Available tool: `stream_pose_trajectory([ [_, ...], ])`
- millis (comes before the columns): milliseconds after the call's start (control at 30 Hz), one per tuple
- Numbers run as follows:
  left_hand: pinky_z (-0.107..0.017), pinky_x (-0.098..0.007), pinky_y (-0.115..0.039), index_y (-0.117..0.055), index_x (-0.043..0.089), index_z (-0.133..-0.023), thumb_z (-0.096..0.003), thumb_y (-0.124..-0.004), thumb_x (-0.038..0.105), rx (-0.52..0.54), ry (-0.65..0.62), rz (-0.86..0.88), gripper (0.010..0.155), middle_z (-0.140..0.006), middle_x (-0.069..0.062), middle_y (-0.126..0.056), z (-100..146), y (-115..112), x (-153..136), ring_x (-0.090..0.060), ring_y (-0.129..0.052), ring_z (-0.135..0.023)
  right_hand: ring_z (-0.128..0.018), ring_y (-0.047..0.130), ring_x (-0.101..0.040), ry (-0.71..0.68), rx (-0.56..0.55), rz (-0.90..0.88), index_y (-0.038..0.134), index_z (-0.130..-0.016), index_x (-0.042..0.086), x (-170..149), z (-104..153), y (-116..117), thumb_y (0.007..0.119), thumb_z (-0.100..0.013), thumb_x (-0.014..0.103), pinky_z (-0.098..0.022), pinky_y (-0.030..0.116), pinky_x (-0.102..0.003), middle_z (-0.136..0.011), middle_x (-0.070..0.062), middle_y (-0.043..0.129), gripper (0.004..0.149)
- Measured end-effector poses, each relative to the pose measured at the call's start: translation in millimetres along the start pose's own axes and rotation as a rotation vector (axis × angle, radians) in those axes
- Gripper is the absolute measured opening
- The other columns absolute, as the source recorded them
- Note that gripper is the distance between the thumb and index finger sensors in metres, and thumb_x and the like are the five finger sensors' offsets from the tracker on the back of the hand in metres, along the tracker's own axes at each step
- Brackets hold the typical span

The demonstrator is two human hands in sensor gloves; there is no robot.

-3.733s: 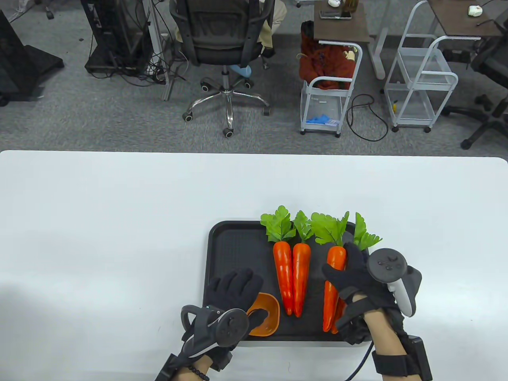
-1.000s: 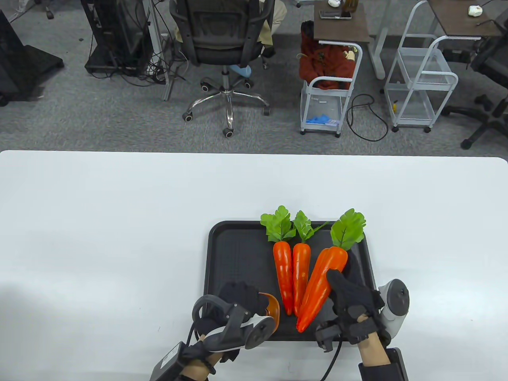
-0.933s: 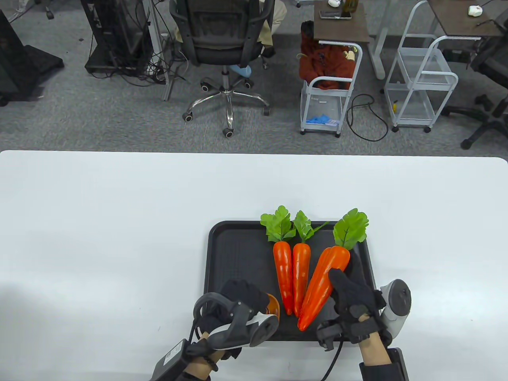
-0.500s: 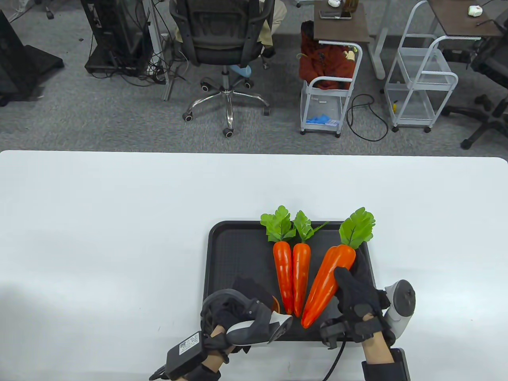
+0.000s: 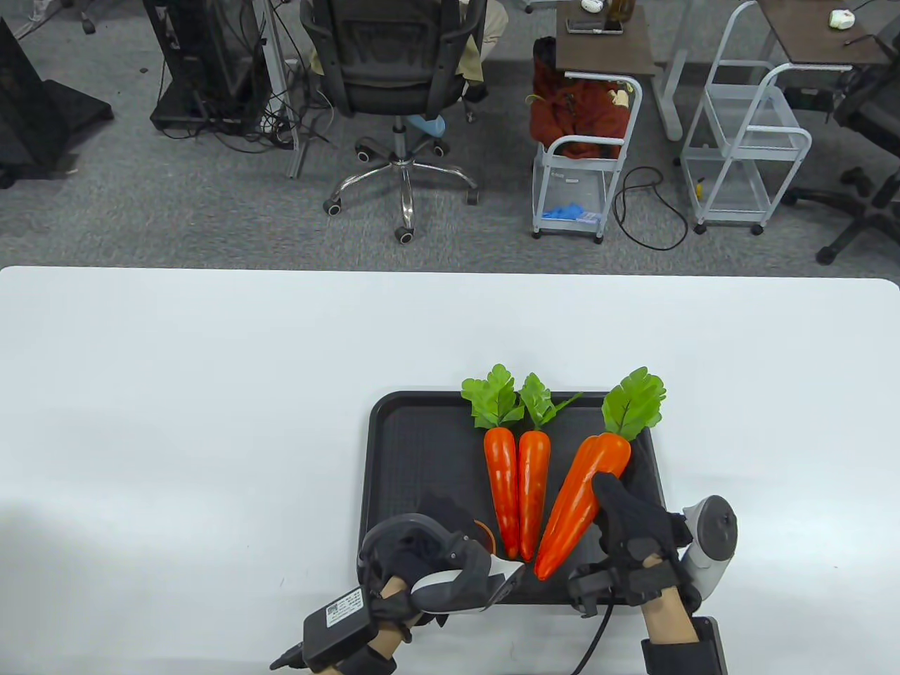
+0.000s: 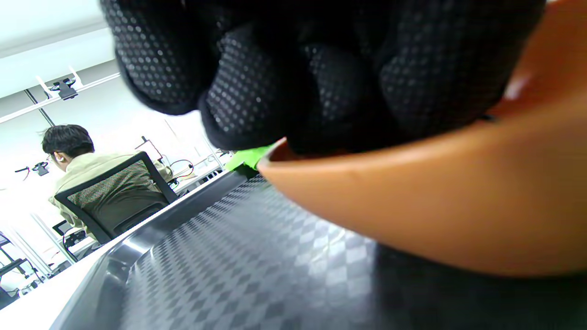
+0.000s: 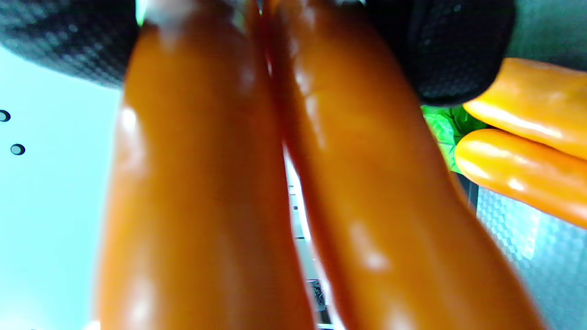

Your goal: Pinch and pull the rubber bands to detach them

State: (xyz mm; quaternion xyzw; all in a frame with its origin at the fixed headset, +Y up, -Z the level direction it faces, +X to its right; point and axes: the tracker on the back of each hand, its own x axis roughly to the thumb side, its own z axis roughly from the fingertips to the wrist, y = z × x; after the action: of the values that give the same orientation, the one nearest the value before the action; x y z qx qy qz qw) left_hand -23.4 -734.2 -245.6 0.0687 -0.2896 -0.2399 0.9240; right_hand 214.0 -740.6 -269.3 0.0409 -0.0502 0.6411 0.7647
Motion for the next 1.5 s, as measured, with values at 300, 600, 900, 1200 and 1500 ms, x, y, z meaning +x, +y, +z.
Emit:
stream_pose_trajectory([
  [300, -0.062, -0.052, -0.084, -0.088, 0.038, -0.086, -0.0413, -0.081, 0.057, 0.130, 0.122, 0.154, 0.049, -0.079, 0.008, -0.105, 29, 10, -18, -0.018, -0.105, -0.072, -0.066, 0.087, -0.061, 0.010, -0.068, 0.212, 0.037, -0.109, 0.019, 8, -8, -4, 0.087, -0.045, 0.062, -0.043, 0.083, -0.059, -0.107, -0.033, 0.027, 0.092],
  [600, -0.069, -0.059, -0.076, -0.080, 0.039, -0.094, -0.0458, -0.071, 0.059, 0.210, 0.191, 0.317, 0.052, -0.101, 0.005, -0.094, 42, 3, -38, -0.025, -0.097, -0.088, -0.065, 0.086, -0.063, 0.119, -0.062, 0.657, 0.038, -0.109, 0.019, 18, -33, -4, 0.089, -0.044, 0.059, -0.043, 0.081, -0.061, -0.107, -0.033, 0.027, 0.092],
  [900, -0.069, -0.059, -0.075, -0.080, 0.039, -0.094, -0.0461, -0.071, 0.059, 0.229, 0.238, 0.429, 0.053, -0.101, 0.004, -0.094, 50, 2, -52, -0.026, -0.097, -0.088, -0.065, 0.086, -0.063, 0.278, -0.056, 1.049, 0.038, -0.108, 0.019, 21, -58, 3, 0.089, -0.043, 0.060, -0.043, 0.081, -0.061, -0.107, -0.033, 0.028, 0.092],
  [1200, -0.069, -0.059, -0.076, -0.081, 0.039, -0.094, -0.0460, -0.071, 0.059, 0.237, 0.236, 0.465, 0.053, -0.100, 0.004, -0.095, 52, 3, -55, -0.025, -0.098, -0.086, -0.065, 0.087, -0.062, 0.490, -0.055, 1.421, 0.037, -0.108, 0.018, 9, -74, 19, 0.088, -0.043, 0.061, -0.042, 0.082, -0.060, -0.107, -0.033, 0.028, 0.093],
  [1500, -0.069, -0.059, -0.076, -0.082, 0.039, -0.093, -0.0459, -0.071, 0.059, 0.231, 0.229, 0.469, 0.052, -0.100, 0.004, -0.096, 50, 4, -54, -0.025, -0.099, -0.086, -0.066, 0.087, -0.061, 0.615, -0.007, 1.629, 0.038, -0.108, 0.018, -10, -83, 30, 0.087, -0.044, 0.061, -0.043, 0.082, -0.059, -0.107, -0.033, 0.028, 0.091],
])
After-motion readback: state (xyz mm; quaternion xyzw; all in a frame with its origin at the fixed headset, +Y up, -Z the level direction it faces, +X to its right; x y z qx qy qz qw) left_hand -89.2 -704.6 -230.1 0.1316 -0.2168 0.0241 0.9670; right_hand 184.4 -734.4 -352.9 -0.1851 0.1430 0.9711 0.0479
